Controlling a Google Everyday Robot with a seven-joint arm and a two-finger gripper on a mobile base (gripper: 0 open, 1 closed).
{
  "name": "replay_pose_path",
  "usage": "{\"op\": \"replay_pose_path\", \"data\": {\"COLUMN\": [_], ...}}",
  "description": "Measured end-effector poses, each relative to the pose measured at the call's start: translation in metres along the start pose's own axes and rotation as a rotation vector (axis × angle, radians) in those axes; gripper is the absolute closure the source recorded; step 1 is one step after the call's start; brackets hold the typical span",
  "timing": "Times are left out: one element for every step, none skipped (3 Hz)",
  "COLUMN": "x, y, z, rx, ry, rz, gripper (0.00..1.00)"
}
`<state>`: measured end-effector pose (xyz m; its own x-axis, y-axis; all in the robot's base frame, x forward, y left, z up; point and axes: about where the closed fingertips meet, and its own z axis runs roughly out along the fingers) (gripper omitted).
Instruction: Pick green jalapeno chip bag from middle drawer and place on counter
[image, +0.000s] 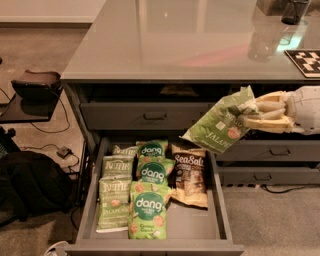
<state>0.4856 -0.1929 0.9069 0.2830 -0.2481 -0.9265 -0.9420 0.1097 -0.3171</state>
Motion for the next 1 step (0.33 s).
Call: {"op": "replay_pose_path", "data": {"x": [0.0000], "y": [0.0000], "z": [0.0000], "rx": [0.000], "ry": [0.000], "rz": [0.000], "gripper": [1.00]}}
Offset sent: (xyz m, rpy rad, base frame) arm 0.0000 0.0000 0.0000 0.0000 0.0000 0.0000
